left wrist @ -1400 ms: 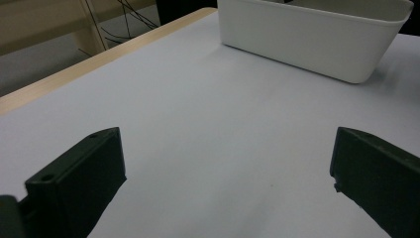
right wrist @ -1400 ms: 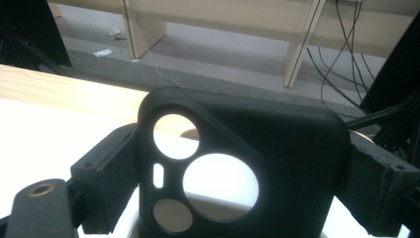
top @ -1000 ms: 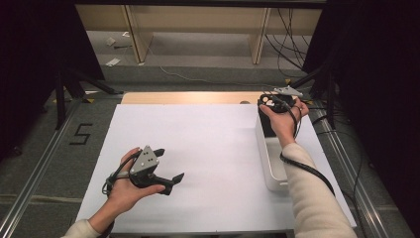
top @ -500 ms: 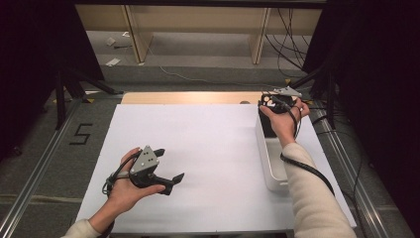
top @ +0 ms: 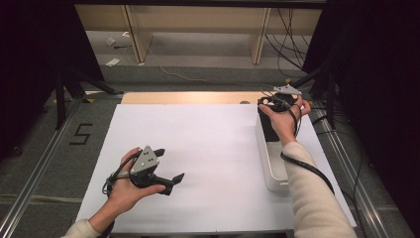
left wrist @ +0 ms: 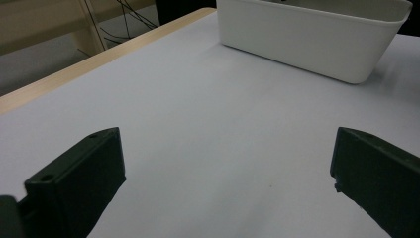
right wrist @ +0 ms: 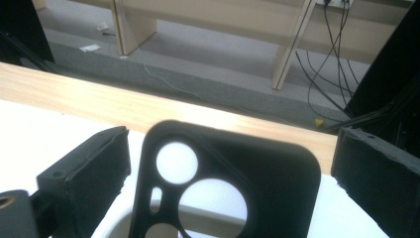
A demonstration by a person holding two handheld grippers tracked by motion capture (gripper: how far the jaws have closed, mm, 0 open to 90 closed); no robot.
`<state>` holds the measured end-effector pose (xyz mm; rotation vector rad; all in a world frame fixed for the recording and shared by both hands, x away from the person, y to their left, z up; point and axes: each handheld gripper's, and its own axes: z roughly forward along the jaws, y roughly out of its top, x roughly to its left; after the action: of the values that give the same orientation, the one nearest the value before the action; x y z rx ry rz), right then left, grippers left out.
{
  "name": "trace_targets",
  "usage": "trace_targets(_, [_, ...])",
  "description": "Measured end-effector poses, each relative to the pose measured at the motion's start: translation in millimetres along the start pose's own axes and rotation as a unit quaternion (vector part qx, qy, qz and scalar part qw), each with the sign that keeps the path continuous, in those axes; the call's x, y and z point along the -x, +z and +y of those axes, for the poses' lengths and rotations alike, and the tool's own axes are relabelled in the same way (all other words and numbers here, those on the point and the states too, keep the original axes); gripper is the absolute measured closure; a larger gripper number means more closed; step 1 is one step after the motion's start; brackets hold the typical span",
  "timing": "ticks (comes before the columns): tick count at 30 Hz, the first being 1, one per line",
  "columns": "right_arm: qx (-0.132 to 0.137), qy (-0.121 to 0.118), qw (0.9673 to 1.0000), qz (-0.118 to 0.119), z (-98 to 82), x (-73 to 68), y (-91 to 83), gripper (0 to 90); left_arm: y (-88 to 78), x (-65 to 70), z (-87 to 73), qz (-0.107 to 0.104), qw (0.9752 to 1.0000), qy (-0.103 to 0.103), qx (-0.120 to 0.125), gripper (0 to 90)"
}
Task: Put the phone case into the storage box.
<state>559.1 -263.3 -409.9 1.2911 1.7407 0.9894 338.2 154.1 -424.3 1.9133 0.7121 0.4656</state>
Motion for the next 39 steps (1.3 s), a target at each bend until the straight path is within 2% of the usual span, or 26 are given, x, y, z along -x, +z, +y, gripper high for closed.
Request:
trace_targets(11, [0.016,0.001,0.9998,0.007,7.1,2.0,-7.1,0.5,0.3,0.2,0.0,0.000,1.0000,-0.001,0.000,0.0])
trace_targets(24, [0.031,0.011,0.9989,0.035,14.0,-0.3,-23.5,1.6,0.2,-0.3,-0.1,0.001,1.0000,-0.001,-0.001,0.0])
trace_targets(39, [0.039,0.003,0.9972,0.064,4.7,6.2,-52.3,8.1,0.4,-0.6,-0.3,0.002,1.0000,-0.004,-0.002,0.0])
